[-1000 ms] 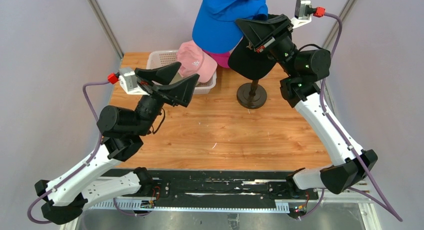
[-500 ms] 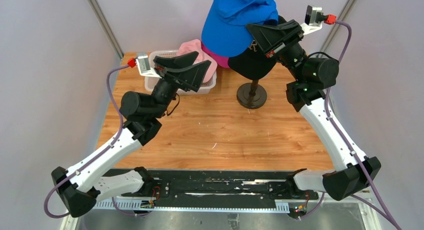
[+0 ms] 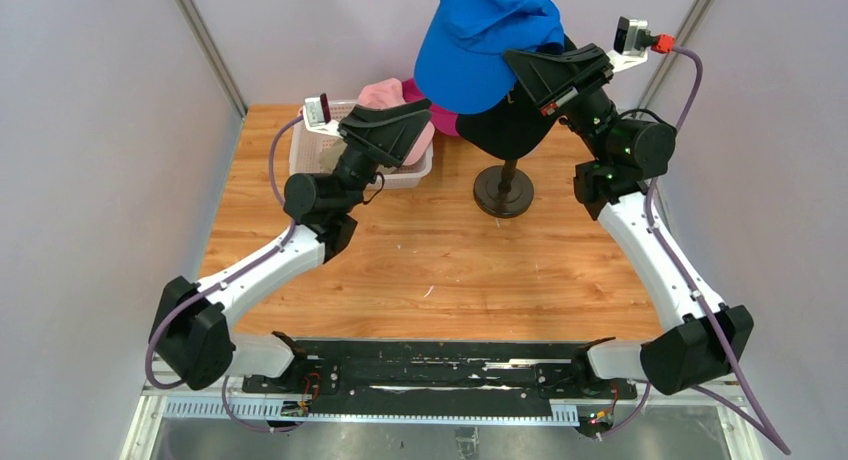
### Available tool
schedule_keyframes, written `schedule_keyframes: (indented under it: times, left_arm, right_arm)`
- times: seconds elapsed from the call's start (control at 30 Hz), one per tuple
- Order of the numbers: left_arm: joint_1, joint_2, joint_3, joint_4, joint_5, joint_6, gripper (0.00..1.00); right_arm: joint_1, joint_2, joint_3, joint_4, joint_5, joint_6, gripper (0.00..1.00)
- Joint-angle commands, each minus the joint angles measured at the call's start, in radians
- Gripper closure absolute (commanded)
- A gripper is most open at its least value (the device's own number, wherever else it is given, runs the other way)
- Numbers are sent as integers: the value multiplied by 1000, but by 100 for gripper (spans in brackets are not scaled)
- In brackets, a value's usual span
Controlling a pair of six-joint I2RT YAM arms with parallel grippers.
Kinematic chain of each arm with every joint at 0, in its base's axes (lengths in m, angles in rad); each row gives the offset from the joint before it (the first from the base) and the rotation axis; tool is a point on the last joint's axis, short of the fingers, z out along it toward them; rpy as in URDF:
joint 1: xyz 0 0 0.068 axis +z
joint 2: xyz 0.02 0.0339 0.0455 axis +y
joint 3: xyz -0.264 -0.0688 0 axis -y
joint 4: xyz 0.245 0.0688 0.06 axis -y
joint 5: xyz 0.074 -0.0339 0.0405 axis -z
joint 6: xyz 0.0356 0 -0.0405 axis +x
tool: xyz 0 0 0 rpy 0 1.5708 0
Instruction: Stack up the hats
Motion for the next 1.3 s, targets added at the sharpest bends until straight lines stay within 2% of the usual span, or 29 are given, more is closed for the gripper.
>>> schedule_keyframes:
  times: [0.0, 0.17, 0.5, 0.8, 0.93, 1.1, 1.27]
  left_arm:
    - [6, 45, 26, 174, 44, -121, 5]
    - [6, 84, 47, 208, 55, -146, 7]
    - [6, 78, 82, 163, 47, -134, 10]
    - [0, 127, 149, 155, 60, -144, 26]
    - [0, 145, 153, 177, 62, -157, 30]
    - [0, 153, 165, 179, 70, -154, 44]
    - [0, 150, 171, 179, 73, -146, 72]
  right_arm:
    - [-23, 11, -13, 100, -28, 30, 100]
    - [-29, 33, -17, 122, -37, 35, 100]
    - [-30, 67, -22, 168, -46, 64, 99]
    - [-29, 71, -28, 186, -54, 71, 100]
    - [-31, 73, -25, 188, -64, 71, 100]
    - [-35, 80, -15, 184, -78, 80, 99]
    - [-39, 79, -23, 192, -76, 92, 99]
